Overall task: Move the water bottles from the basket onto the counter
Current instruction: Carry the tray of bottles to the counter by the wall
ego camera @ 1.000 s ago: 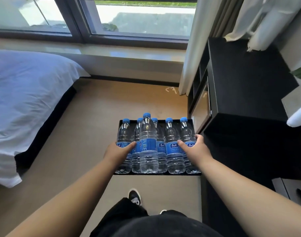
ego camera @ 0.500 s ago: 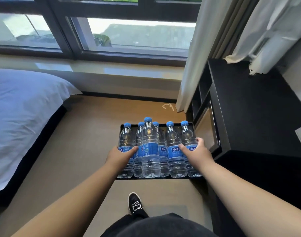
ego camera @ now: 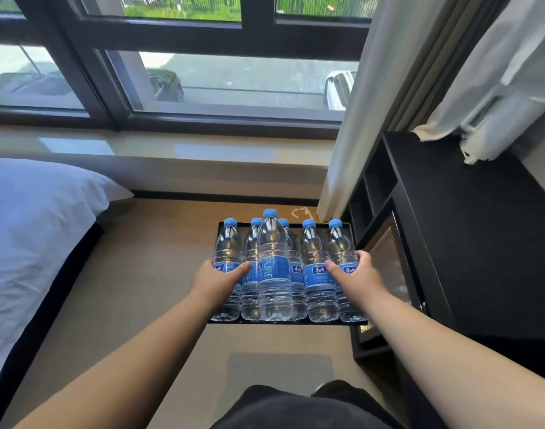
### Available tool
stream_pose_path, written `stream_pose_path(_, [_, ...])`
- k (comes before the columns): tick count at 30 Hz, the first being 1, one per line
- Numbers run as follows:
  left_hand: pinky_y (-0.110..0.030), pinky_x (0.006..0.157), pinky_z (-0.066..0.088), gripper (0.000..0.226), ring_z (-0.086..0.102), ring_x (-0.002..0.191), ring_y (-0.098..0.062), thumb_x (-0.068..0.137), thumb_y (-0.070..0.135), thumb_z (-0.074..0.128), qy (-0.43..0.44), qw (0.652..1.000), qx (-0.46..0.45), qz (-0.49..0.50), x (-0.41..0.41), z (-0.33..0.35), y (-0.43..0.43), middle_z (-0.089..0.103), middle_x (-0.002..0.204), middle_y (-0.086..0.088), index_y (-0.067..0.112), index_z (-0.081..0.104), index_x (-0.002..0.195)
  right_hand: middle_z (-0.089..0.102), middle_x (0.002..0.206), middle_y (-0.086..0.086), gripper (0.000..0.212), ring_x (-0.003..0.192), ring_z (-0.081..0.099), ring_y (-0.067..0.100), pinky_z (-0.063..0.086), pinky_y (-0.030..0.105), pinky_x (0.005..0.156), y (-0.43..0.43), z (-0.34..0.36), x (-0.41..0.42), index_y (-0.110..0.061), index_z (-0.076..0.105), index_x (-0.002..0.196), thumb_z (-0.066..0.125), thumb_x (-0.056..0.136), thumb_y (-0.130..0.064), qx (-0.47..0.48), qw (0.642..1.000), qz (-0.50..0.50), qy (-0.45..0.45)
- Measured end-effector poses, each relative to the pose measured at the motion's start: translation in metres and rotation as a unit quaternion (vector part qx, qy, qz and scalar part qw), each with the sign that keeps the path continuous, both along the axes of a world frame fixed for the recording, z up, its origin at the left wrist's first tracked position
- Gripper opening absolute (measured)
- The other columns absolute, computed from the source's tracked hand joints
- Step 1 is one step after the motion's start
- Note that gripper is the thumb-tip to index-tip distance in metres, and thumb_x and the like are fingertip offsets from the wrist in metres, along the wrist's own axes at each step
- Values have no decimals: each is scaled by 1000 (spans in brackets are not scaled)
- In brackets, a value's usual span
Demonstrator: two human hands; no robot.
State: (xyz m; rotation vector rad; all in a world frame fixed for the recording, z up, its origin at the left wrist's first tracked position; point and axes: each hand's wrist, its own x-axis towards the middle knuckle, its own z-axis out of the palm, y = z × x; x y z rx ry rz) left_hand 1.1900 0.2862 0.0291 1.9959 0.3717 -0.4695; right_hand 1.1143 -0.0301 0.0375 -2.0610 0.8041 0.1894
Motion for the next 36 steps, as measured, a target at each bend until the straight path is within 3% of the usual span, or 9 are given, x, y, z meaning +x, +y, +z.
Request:
stream_pose_path(6, [-45,78,63,56,75,82,-20,67,57,89,7,1000,-11,-4,64,-9,-29,76,92,-2,20,65,101,65,106,-9,91,90,69,15,62,44,78,-25,-13,53,-30,32,145,74,75,-72,13,1000,-22,2])
stream_pose_path(10, [-37,68,61,55,75,79,-17,68,54,90,5,1000,-9,-18,111,-14,-68,75,90,1,20,63,102,64,103,-10,91,90,69,17,62,47,80,-62,-22,97,-28,31,146,73,78,-71,8,999,-36,12])
stream_pose_path(13, [-33,64,59,56,75,80,-15,67,58,88,1,1000,0,-22,151,-16,-102,75,92,3,23,61,102,62,100,-11,87,85,68,14,61,40,70,-93,-23,137,-27,31,147,74,82,-67,4,999,-39,3])
stream_pose_path(16, [-27,58,55,48,74,72,-9,69,57,87,-18,999,9,-40,192,-14,-140,76,82,6,27,62,96,57,105,-9,93,80,58,6,46,28,58,-129,-19,173,-25,27,153,71,83,-69,-18,999,-38,3])
stream_pose_path(20, [-29,61,57,50,75,75,-11,69,58,87,-23,997,17,-69,238,-5,-194,76,88,5,26,63,100,59,139,5,100,112,62,28,53,42,88,-181,-12,205,-24,24,156,68,81,-74,-25,998,-52,16])
stream_pose_path(23, [-26,59,55,53,74,75,-10,68,60,86,-28,995,13,-93,264,0,-236,76,89,5,26,63,102,59,141,7,100,118,62,31,55,47,95,-220,-8,219,-23,26,155,67,80,-76,-29,997,-70,24])
stream_pose_path(30, [-25,59,55,48,75,69,-2,69,60,86,-26,982,-8,-188,308,-1,-328,77,80,19,26,70,98,66,123,3,94,100,67,25,59,43,85,-288,-13,217,-22,32,149,71,80,-72,-13,987,-159,17])
stream_pose_path(33, [-33,67,60,56,76,71,-7,64,63,87,-15,975,-2,-222,325,-7,-363,79,83,10,24,70,101,66,121,1,93,96,66,22,55,37,74,-307,-17,207,-23,34,148,70,79,-73,-18,978,-204,32])
stream_pose_path(36, [-30,67,57,64,75,74,-8,59,70,83,-28,964,17,-265,337,-12,-401,78,85,6,23,69,101,67,118,-1,90,93,66,22,53,36,72,-323,-20,197,-24,38,143,71,77,-75,-24,965,-259,37])
